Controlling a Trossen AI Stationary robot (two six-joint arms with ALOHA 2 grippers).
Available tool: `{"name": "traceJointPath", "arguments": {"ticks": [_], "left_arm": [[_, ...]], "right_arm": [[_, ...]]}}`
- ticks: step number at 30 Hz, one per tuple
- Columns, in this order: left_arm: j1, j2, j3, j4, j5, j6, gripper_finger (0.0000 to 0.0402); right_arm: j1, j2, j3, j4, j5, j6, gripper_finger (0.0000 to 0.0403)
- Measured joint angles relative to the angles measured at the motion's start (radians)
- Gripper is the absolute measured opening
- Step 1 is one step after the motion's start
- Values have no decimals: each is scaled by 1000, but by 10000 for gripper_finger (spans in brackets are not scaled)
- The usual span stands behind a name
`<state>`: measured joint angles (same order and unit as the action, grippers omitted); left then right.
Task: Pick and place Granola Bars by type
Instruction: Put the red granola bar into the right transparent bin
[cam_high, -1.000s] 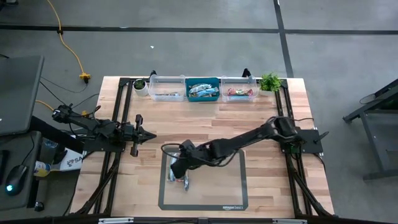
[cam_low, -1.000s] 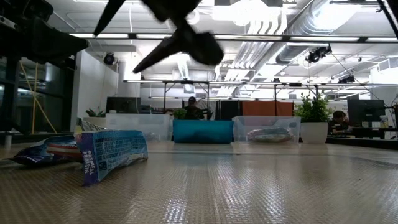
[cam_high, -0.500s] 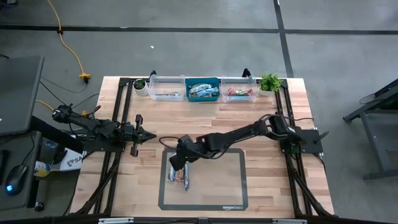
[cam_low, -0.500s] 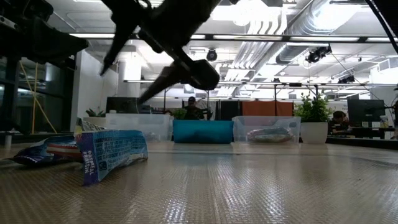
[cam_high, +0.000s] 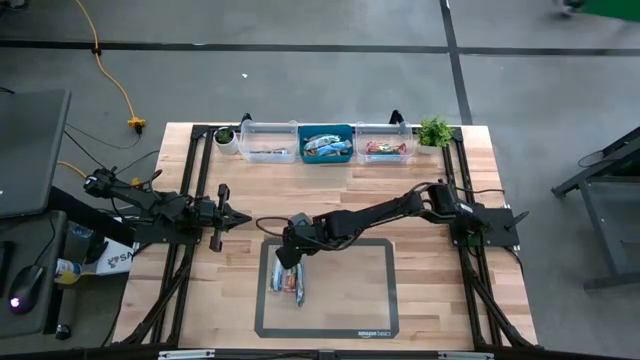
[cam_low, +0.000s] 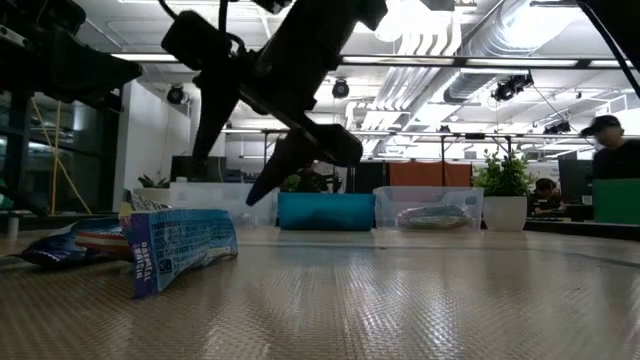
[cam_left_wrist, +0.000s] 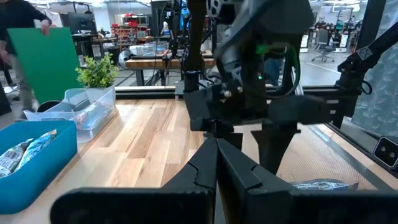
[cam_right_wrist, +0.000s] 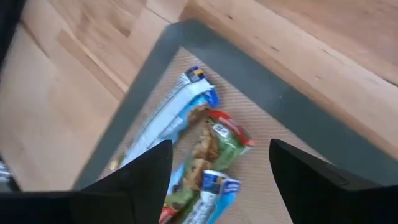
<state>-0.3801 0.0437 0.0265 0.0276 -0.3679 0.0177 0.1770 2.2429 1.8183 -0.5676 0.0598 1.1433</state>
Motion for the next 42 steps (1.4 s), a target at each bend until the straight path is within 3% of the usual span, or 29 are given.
{"name": "traceJointPath", "arguments": {"ticks": [29,42], "left_arm": [[0,0,0,2,0,0,1],[0,0,0,1,0,0,1]], "right_arm": [[43,78,0,76,42,84,251],[43,117,2,137,2,107,251]]}}
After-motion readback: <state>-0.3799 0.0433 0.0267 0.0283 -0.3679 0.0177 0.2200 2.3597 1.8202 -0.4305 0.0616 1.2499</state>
